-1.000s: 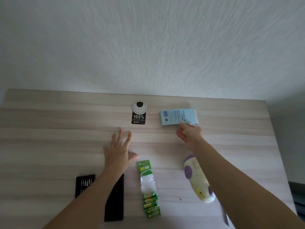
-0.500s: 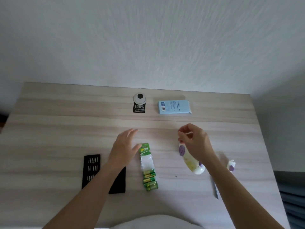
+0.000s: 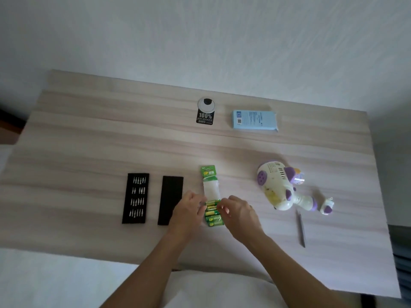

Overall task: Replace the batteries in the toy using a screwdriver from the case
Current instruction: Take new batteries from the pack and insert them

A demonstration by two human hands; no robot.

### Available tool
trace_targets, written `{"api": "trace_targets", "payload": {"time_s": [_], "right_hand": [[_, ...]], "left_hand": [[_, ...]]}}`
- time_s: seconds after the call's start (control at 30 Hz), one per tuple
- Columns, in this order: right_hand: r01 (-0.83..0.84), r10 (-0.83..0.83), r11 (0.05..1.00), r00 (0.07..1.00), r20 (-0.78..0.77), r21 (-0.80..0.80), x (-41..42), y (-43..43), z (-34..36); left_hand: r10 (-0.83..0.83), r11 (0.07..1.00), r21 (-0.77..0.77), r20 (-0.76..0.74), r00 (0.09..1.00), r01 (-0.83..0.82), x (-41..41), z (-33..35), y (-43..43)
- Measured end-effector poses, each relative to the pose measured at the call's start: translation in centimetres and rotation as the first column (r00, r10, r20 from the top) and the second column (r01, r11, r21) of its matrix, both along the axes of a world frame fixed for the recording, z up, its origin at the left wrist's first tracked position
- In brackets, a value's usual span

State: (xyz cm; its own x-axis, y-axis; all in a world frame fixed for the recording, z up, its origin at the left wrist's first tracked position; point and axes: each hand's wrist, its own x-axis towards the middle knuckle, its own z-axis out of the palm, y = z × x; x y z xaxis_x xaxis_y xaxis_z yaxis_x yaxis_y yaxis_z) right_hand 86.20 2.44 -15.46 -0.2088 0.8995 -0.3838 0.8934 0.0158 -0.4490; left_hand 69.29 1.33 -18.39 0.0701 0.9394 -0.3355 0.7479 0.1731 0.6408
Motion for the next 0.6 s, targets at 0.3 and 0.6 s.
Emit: {"api": "trace_targets", "payload": {"time_s": [0.3, 0.6], "right_hand": [[-0.078, 0.071, 0.996, 0.986, 0.149, 0.038, -1.2, -0.2, -2.5], [-0.398, 0.331, 0.913, 0.851, 0.408, 0.089, -0.8, 1.3, -2.9]], "left_hand": [[0.018, 0.999, 0.034, 0.000, 1.000, -0.018, 0.8, -0.9, 0.1], [-0.160, 0.971, 0.147, -0.182, 0.970, 0.188, 1.0, -1.7, 1.6]]}}
